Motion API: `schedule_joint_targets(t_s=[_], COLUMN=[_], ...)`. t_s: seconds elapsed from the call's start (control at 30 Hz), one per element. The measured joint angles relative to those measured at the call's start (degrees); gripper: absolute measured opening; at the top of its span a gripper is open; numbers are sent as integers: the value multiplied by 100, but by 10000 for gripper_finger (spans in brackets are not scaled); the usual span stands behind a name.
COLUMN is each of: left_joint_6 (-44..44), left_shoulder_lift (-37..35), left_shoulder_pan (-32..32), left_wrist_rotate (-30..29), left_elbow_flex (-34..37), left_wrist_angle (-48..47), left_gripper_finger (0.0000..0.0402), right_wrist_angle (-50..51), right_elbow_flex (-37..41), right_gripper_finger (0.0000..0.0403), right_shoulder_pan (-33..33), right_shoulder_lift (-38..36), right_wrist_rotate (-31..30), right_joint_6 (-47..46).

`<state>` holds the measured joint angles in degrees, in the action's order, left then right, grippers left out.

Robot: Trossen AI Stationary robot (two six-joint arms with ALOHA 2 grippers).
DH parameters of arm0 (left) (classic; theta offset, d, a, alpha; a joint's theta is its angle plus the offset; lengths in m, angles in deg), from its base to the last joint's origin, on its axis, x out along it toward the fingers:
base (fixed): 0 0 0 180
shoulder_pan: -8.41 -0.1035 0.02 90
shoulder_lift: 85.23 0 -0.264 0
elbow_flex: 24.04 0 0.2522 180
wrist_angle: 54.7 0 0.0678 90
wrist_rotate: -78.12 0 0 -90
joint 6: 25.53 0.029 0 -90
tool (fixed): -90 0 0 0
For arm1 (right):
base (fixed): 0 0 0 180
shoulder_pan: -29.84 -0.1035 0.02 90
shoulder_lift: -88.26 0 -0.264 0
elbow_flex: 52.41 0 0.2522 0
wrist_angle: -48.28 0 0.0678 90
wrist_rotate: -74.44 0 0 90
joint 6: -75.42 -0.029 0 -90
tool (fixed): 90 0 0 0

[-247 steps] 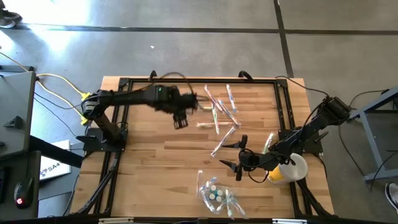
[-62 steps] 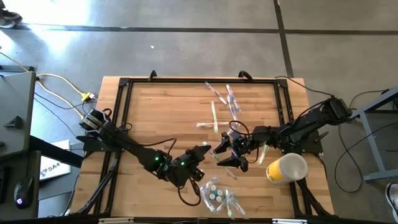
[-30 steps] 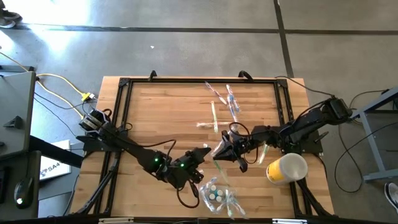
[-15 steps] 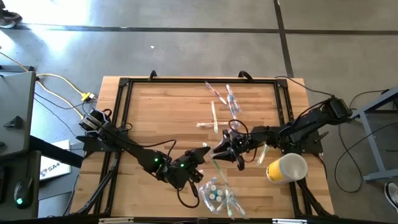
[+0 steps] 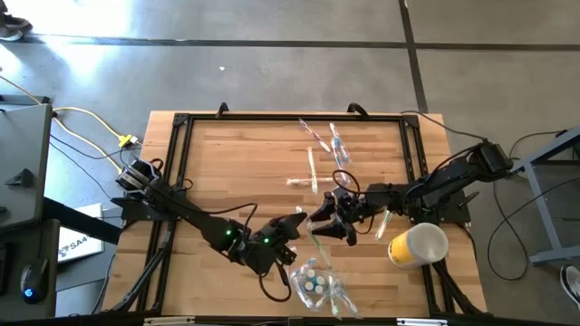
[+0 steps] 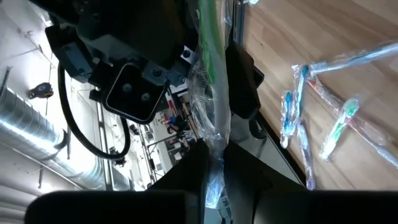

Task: Pick & Place toothbrushing station
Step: Put the green toothbrush into the transparent organizer

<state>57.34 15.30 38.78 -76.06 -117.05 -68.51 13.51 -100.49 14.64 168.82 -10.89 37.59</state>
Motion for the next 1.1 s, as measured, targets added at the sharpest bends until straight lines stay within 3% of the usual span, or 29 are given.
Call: schedule_joint_targets(t_s=[0.4, 0.8, 0.93, 1.1], left_joint_6=[670, 738, 748, 715], left_shoulder_lift=[7, 10, 13, 13], left_shoulder_pan=[-63, -307, -304, -310], left_wrist_rotate=[323, 331, 319, 297], left_elbow_flex=[0, 0, 0, 0], left_wrist_angle=[362, 459, 443, 413], left_gripper_finger=[37, 37, 37, 37], right_wrist_angle=[-11, 116, 153, 143], right_elbow_flex=[0, 0, 0, 0], right_gripper_finger=[231, 224, 191, 112], right_shoulder_pan=[101, 151, 149, 148], right_shoulder_lift=[0, -2, -2, -4], right_wrist_rotate=[37, 147, 166, 196], right_joint_6=[-4, 48, 206, 358])
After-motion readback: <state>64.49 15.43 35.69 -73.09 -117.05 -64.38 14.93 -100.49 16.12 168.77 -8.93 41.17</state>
